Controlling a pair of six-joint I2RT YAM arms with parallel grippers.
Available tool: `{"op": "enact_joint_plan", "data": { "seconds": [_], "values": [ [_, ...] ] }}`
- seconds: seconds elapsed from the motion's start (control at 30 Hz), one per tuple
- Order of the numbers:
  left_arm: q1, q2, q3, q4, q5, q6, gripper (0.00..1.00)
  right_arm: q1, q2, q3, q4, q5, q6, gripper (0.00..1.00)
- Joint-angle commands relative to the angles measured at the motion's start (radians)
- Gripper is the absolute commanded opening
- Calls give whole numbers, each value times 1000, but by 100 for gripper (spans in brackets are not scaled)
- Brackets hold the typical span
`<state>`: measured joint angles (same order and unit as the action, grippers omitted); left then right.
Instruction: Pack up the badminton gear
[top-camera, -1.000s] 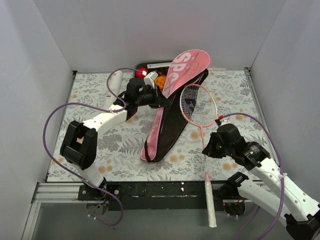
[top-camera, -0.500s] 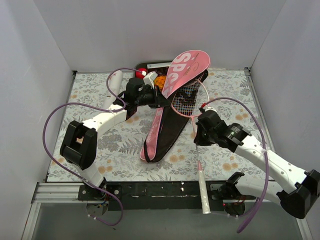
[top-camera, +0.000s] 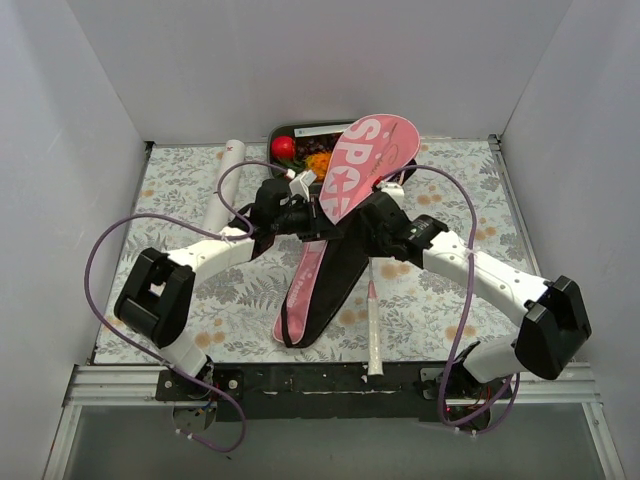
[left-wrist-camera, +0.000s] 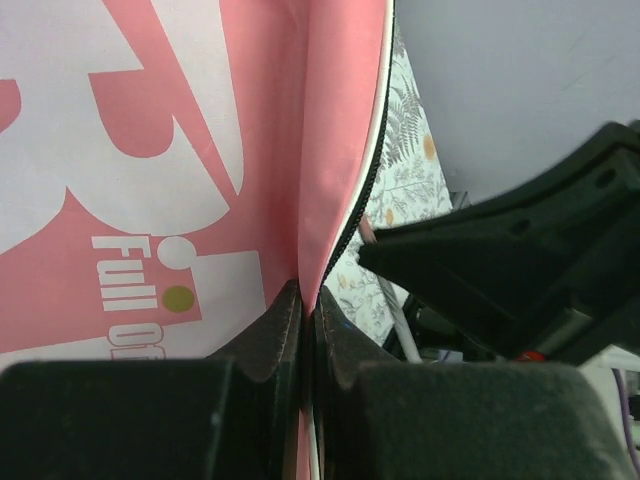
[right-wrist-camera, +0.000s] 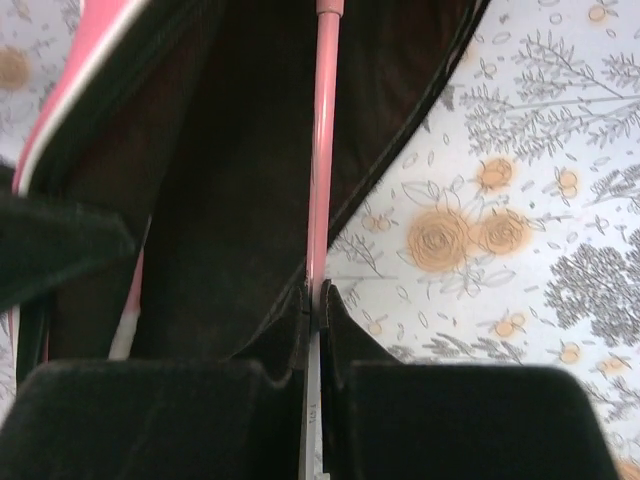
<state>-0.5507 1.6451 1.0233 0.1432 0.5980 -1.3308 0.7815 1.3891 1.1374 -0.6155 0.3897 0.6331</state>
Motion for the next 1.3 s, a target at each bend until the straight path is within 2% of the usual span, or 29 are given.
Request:
{"op": "enact_joint_plan", "data": {
  "seconds": [0.0, 0.13, 0.2, 0.27, 0.33, 0.4, 0.6, 0.8, 0.83, 1.03, 1.07, 1.1, 1.17, 1.27],
  "values": [
    [-9, -156, -31, 56, 69, -103, 0, 4, 27, 3, 252, 80, 60, 1],
    [-9, -200, -31, 35, 95, -149, 0, 4, 62, -79, 472, 49, 73, 1],
    [-9, -209, -19, 38, 108, -183, 0, 4, 68, -116, 641, 28, 63, 1],
    [-9, -214, -20, 74, 143, -235, 0, 2, 88, -149, 771, 0, 47, 1],
    [-9, -222, -35, 129, 161, -272, 0, -2, 120, -136, 822, -43, 30, 1],
    [-9, -223, -58, 162, 184, -314, 0, -11, 142, -107, 841, -92, 8, 1],
    [-9, -222, -94, 176, 206, -295, 0, -39, 151, -19, 798, -172, -52, 1],
    [-9, -196, -179, 309, 296, -312, 0, -54, 149, -34, 764, -287, -81, 1],
    [-9, -179, -248, 440, 340, -342, 0, -53, 121, -77, 778, -308, -85, 1],
    [-9, -97, -394, 852, 444, -525, 0, -53, 22, -200, 795, -368, -115, 1],
    [-9, -68, -416, 904, 451, -553, 0, -53, 11, -205, 792, -382, -125, 10],
    [-9, -50, -425, 1015, 459, -585, 0, -53, -5, -209, 790, -382, -128, 14],
    [-9, -22, -440, 1110, 482, -664, 0, -53, -16, -214, 771, -431, -138, 23],
    [-9, 24, -446, 1234, 503, -726, 0, -53, -32, -220, 746, -463, -151, 31]
  ]
}}
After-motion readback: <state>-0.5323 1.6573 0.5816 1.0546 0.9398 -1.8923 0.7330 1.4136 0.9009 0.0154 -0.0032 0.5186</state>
